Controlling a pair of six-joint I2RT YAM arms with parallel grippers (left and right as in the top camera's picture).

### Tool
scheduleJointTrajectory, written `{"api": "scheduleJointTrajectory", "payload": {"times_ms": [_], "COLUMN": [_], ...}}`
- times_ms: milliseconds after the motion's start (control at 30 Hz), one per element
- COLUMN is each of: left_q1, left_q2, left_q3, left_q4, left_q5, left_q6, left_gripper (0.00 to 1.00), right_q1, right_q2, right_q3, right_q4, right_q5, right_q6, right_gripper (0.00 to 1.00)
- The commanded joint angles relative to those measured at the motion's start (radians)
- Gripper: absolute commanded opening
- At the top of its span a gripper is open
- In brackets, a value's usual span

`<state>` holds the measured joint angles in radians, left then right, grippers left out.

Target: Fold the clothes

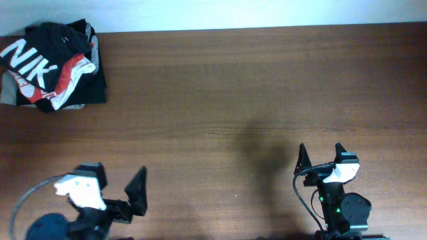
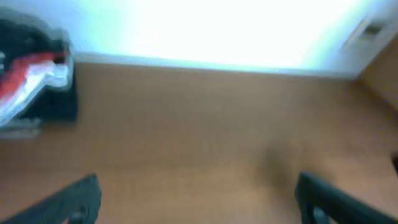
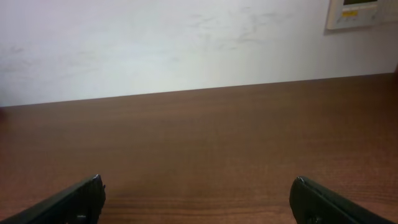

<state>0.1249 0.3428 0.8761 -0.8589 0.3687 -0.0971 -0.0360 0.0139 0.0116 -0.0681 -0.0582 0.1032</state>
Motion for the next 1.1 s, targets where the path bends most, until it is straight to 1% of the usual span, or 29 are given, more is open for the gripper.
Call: {"api": "scheduleJointTrajectory", "payload": {"times_ms": [0, 100, 167, 200, 300, 433, 533, 600, 767, 833, 933, 1067], "left_q1": [-0.051, -0.075, -0.087, -0.095, -0.108, -0.11, -0.11, -0.114, -0.158, -0.162, -0.161, -0.161], "left_q2": [-0.119, -0.184, -0.209, -0.223, -0.272, -0.33, -0.338, -0.338, -0.338, -0.338, -0.337, -0.336], "left_q3": [-0.259, -0.476, -0.571, -0.616, -0.718, -0.782, -0.829, -0.862, -0.868, -0.868, -0.867, -0.867], "left_q4": [0.264, 0.555, 0.669, 0.715, 0.8, 0.824, 0.849, 0.888, 0.872, 0.866, 0.777, 0.778], "left_q5": [0.007, 0.007, -0.012, -0.043, -0.152, -0.237, -0.31, -0.326, -0.404, -0.411, -0.403, -0.402], "left_q6": [-0.003, -0.003, -0.018, -0.048, -0.12, -0.128, -0.204, -0.206, -0.205, -0.205, -0.202, -0.202], "left_gripper": [0.99, 0.99, 0.99, 0.99, 0.99, 1.0, 0.99, 0.99, 0.99, 0.99, 0.99, 0.99], "right_q1": [-0.006, -0.006, -0.006, -0.006, -0.006, -0.006, -0.006, -0.006, -0.006, -0.006, -0.006, -0.006], "right_q2": [-0.008, -0.008, -0.008, -0.008, -0.008, -0.008, -0.008, -0.008, -0.008, -0.008, -0.008, -0.008], "right_q3": [-0.006, -0.006, -0.006, -0.006, -0.006, -0.006, -0.006, -0.006, -0.006, -0.006, -0.006, -0.006], "right_q4": [-0.003, -0.003, -0.003, -0.003, -0.003, -0.003, -0.003, -0.003, -0.003, -0.003, -0.003, -0.003], "right_q5": [-0.01, -0.01, -0.01, -0.01, -0.01, -0.01, -0.01, -0.01, -0.01, -0.01, -0.01, -0.01], "right_q6": [-0.002, -0.002, -0.002, -0.002, -0.002, -0.002, -0.002, -0.002, -0.002, -0.002, -0.002, -0.002], "right_gripper": [0.99, 0.99, 0.99, 0.99, 0.99, 0.99, 0.99, 0.99, 0.99, 0.99, 0.99, 0.99]}}
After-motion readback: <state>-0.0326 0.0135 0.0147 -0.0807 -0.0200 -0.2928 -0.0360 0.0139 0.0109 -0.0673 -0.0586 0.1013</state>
